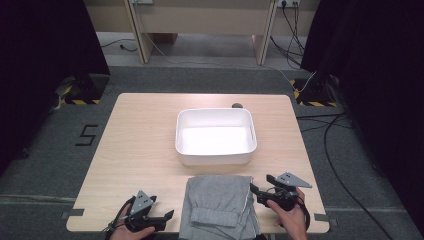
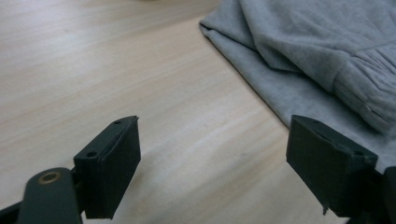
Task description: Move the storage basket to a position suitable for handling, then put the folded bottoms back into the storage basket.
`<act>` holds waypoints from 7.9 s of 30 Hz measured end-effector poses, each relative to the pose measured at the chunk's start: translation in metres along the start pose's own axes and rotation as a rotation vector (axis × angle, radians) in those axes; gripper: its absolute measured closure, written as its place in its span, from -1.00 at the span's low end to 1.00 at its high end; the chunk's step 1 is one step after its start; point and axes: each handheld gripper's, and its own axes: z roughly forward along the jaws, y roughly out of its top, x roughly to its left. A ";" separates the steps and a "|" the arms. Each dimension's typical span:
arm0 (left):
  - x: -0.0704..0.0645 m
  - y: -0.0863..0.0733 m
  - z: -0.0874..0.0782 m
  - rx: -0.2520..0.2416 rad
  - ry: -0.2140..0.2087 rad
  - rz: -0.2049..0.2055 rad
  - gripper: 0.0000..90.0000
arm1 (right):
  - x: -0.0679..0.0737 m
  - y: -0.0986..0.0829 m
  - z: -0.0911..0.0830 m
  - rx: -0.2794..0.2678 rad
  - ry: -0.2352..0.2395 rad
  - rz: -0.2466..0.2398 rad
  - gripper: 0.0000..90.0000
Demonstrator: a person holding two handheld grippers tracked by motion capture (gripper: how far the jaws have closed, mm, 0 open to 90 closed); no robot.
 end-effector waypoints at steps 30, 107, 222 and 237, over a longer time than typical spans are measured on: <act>-0.054 -0.002 0.019 0.026 -0.193 0.048 -0.67 | 0.005 -0.002 0.004 0.024 0.040 -0.002 -0.49; -0.032 0.003 0.016 0.036 -0.061 0.053 -0.31 | 0.041 -0.009 0.051 0.174 0.204 -0.088 -0.02; 0.009 0.231 -0.004 -0.201 -0.217 0.106 0.71 | 0.033 0.245 0.032 -0.109 0.213 -0.278 0.64; 0.026 0.241 0.039 -0.154 -0.192 0.044 0.70 | 0.008 0.252 0.079 -0.043 0.175 -0.233 0.64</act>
